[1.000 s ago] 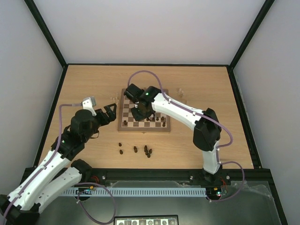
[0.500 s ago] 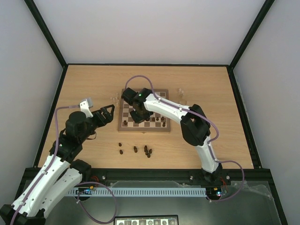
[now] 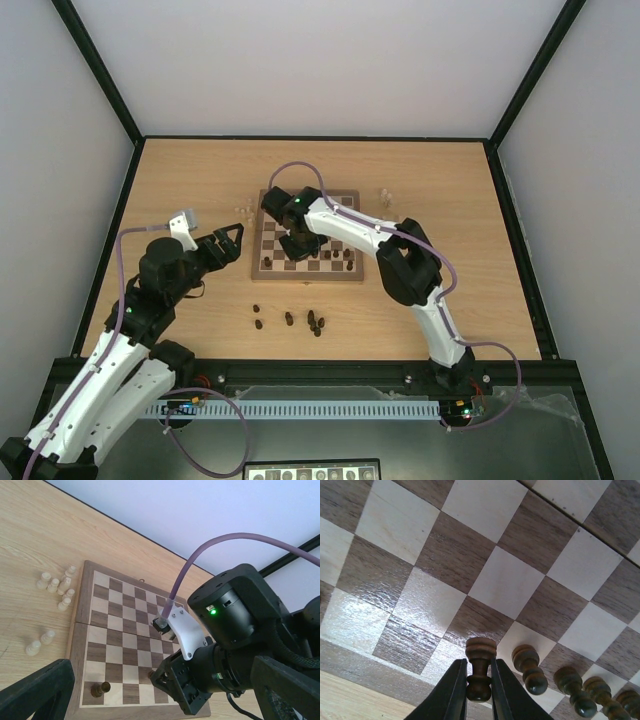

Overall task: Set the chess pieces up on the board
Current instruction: Place the chess piece on the chessboard.

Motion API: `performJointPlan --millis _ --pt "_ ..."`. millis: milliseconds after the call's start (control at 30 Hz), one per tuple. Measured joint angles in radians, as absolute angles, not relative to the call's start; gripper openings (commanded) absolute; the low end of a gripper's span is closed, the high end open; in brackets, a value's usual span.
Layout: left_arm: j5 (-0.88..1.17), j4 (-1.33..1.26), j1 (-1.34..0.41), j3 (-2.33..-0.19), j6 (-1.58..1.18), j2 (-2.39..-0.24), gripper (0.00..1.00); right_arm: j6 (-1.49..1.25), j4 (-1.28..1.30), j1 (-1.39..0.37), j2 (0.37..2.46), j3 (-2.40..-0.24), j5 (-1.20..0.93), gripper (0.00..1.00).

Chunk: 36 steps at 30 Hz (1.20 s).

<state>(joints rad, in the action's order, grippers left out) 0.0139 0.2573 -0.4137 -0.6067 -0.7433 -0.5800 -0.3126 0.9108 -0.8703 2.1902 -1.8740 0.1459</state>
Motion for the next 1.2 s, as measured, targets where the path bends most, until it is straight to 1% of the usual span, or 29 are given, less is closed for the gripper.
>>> performJointPlan --millis 600,700,1200 --pt "0.014 0.257 -0.414 -0.612 -0.736 -0.584 1.00 -0.299 0.910 -0.870 2.223 -1.886 0.133 0.15" --pt "0.014 0.257 -0.414 -0.620 -0.733 -0.587 1.00 -0.298 0.910 -0.870 2.225 -1.888 0.132 0.20" --pt "0.015 0.256 -0.414 -0.624 -0.725 -0.588 1.00 -0.296 0.911 -0.870 2.235 -1.907 0.131 0.22"
